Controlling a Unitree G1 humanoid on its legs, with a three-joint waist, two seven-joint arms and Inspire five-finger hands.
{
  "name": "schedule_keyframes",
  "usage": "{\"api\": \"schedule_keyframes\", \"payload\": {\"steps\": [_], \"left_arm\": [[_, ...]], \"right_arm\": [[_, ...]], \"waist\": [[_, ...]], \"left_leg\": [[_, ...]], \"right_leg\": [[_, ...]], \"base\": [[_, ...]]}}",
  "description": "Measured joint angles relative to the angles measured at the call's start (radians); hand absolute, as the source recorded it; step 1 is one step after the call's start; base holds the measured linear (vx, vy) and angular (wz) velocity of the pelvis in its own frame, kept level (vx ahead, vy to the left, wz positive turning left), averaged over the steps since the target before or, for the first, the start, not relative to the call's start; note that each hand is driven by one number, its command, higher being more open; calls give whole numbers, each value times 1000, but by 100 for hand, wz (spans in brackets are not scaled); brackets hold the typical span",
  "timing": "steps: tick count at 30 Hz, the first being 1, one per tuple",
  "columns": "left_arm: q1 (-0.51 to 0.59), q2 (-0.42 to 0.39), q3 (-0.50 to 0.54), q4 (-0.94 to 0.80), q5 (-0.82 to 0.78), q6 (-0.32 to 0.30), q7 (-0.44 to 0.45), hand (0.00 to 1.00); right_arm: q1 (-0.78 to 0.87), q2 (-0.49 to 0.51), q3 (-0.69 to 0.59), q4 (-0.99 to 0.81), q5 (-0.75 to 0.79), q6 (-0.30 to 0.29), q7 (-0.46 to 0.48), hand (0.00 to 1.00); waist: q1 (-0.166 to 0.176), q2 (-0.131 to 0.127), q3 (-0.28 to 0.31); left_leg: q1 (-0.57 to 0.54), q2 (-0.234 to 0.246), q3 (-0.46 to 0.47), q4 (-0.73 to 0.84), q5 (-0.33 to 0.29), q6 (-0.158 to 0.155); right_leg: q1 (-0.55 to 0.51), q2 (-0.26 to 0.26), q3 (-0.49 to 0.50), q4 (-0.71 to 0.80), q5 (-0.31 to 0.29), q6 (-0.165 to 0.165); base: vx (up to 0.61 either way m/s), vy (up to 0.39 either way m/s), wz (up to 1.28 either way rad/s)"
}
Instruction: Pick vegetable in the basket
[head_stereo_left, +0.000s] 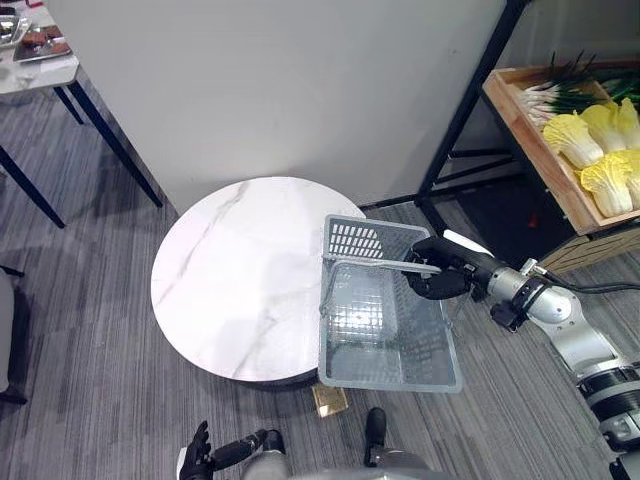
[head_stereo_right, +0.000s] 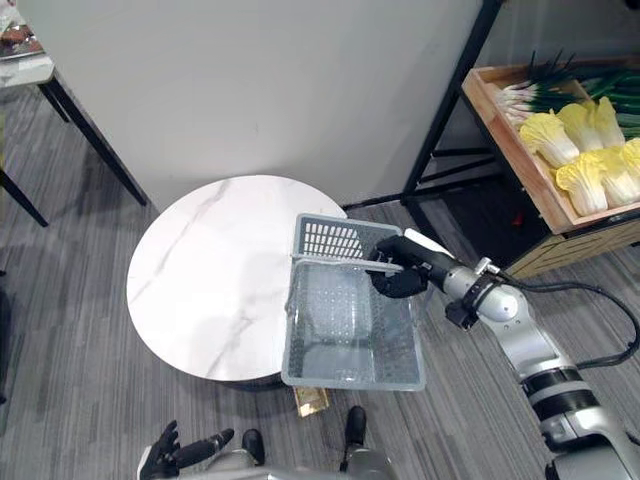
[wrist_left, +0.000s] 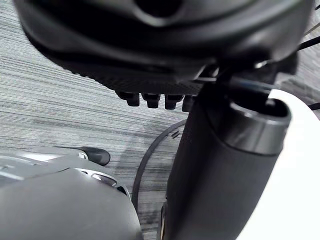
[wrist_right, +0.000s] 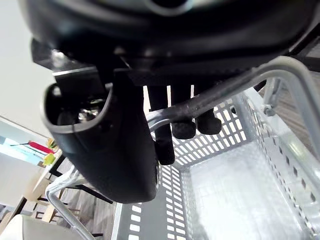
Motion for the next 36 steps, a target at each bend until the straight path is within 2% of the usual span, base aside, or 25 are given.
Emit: {"api": "schedule_keyframes", "payload": {"steps": [4, 12, 14, 16, 19, 21, 22, 24, 25, 26, 27, 28, 29, 31, 32, 33, 34, 35, 36], "left_arm": [[7, -4, 0, 37, 2, 0, 16, 100], [10, -5, 1, 53, 25, 0, 22, 100], [10, -5, 2, 53, 42, -1, 20, 100], [12, -7, -3, 53, 40, -1, 11, 100], [5, 7, -17, 53, 42, 0, -14, 100], [1, 23, -36, 53, 42, 3, -22, 100], [-4, 30, -41, 53, 42, 13, -26, 100], [-6, 35, -42, 53, 42, 20, -28, 100], [-10, 41, -41, 53, 46, 20, -26, 100], [-13, 42, -40, 54, 51, 22, -24, 100], [-21, 40, -39, 61, 58, 22, -18, 100], [-22, 40, -39, 68, 58, 22, -16, 100], [-25, 42, -40, 76, 53, 24, -11, 100], [-25, 60, -40, 73, 25, 23, -10, 100], [-26, 62, -40, 72, 19, 20, -11, 100], [-30, 72, -37, 72, 18, 15, -9, 100], [-36, 80, -26, 76, 18, 11, -7, 100], [-41, 78, -17, 81, 19, 12, -6, 100], [-41, 60, -5, 84, 20, 11, -9, 100]], "right_arm": [[25, 9, -23, -25, -6, 12, -16, 0], [76, 20, -37, -41, -6, 34, -42, 0], [86, 34, -40, -38, -6, 38, -52, 0], [133, 81, -82, -37, -28, 39, -77, 0], [159, 140, -172, -47, -44, 36, -112, 0], [163, 170, -229, -57, -44, 35, -123, 0], [176, 179, -261, -76, -44, 32, -130, 0], [218, 179, -299, -119, -43, 21, -130, 0], [245, 179, -317, -157, -44, 17, -130, 0], [248, 178, -318, -166, -44, 15, -130, 0], [248, 177, -317, -172, -44, 6, -128, 0], [248, 177, -314, -174, -44, 1, -126, 0], [248, 178, -306, -175, -44, -6, -119, 0], [248, 178, -304, -175, -44, -22, -117, 0], [246, 178, -303, -175, -44, -26, -117, 0], [231, 178, -291, -174, -43, -28, -117, 0], [201, 177, -269, -173, -43, -28, -117, 0], [193, 176, -261, -171, -43, -28, -117, 0], [182, 173, -242, -165, -43, -28, -117, 0]], "waist": [[-21, 10, -16], [-27, 15, -35], [-31, 17, -34], [-32, 26, -27], [-52, 20, -3], [-72, 16, 13], [-84, 13, 24], [-96, 6, 28], [-102, -6, 34], [-105, -4, 37], [-102, 7, 49], [-100, 11, 53], [-98, 10, 59], [-91, 2, 54], [-82, -4, 51], [-67, -12, 46], [-57, -13, 47], [-54, -6, 45], [-44, 12, 34]], "left_leg": [[12, 0, 9, -11, 1, -1], [50, 2, 36, -35, 2, -4], [39, 15, 42, 24, -36, -3], [24, 54, 35, 180, -128, -2], [13, 65, 44, 334, -223, 13], [6, 64, 78, 379, -256, 29], [7, 64, 107, 398, -274, 39], [9, 61, 160, 407, -295, 51], [13, 63, 207, 396, -288, 74], [21, 63, 239, 376, -279, 85], [40, 79, 314, 326, -250, 94], [51, 90, 343, 313, -244, 92], [78, 99, 399, 287, -234, 91], [95, 127, 483, 302, -234, 92], [93, 139, 503, 318, -237, 96], [80, 170, 530, 364, -241, 103], [63, 200, 537, 410, -243, 107], [63, 206, 540, 417, -243, 107], [68, 221, 544, 396, -236, 101]], "right_leg": [[2, 0, 9, 0, -2, 1], [12, 8, 33, 1, -6, 4], [4, 11, 41, 40, -34, 5], [-27, 19, 55, 212, -130, 9], [-82, 6, 100, 408, -211, 24], [-96, 3, 138, 412, -204, 34], [-97, 4, 168, 391, -185, 47], [-100, 5, 209, 332, -138, 51], [-98, 0, 219, 263, -113, 12], [-95, -12, 184, 236, -130, -35], [-122, -37, 73, 271, -171, -96], [-141, -51, 11, 332, -172, -95], [-144, -83, -97, 455, -182, -110], [-95, -138, -221, 595, -211, -146], [-75, -150, -245, 614, -230, -148], [-56, -164, -283, 623, -249, -147], [-63, -150, -314, 590, -245, -143], [-57, -130, -317, 560, -240, -144], [-31, -85, -311, 468, -226, -127]], "base": [[-33, 15, -6], [7, 19, -10], [5, 23, -11], [16, 52, -13], [-58, 141, -28], [-129, 216, -53], [-136, 216, -68], [-143, 223, -83], [-135, 213, -96], [-121, 216, -127], [-98, 180, -119], [-126, 270, -149], [-101, 197, -122], [-50, 106, -125], [7, -5, -127], [21, -76, -129], [13, -128, -123], [8, -177, -106], [-8, -203, -81]]}}
